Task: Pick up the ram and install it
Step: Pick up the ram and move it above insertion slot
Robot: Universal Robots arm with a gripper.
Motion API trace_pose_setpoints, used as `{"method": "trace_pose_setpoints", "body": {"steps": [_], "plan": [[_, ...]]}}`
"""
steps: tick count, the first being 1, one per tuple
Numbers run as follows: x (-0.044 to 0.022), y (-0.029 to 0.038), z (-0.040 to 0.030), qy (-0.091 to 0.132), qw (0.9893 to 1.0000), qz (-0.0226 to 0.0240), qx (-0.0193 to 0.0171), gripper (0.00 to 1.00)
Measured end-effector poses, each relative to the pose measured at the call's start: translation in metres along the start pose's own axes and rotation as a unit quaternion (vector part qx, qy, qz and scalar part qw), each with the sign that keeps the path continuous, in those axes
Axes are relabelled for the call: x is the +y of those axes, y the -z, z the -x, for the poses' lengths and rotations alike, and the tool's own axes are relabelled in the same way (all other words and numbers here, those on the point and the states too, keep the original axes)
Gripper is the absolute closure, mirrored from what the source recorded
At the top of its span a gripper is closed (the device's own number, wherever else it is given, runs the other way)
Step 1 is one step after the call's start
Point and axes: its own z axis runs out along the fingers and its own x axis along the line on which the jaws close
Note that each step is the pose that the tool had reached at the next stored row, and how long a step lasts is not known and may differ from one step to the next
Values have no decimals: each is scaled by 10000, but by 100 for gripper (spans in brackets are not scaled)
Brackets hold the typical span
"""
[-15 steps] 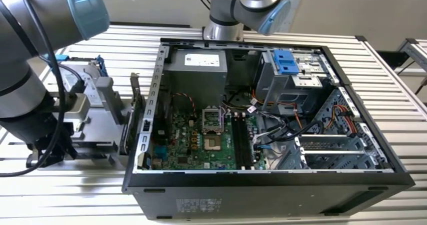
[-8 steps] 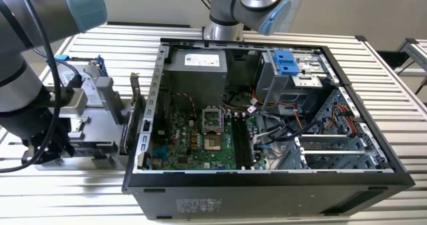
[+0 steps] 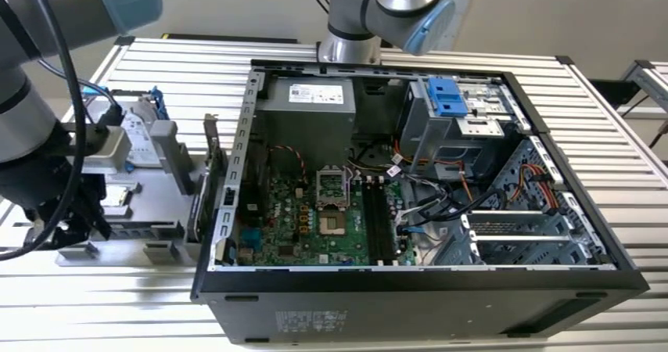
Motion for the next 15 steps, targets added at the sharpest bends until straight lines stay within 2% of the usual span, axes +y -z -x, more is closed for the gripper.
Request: {"method": "trace_pose_setpoints", "body": {"steps": [15], "plan": [[1,157,1,0,10000,0,-8,100]]}}
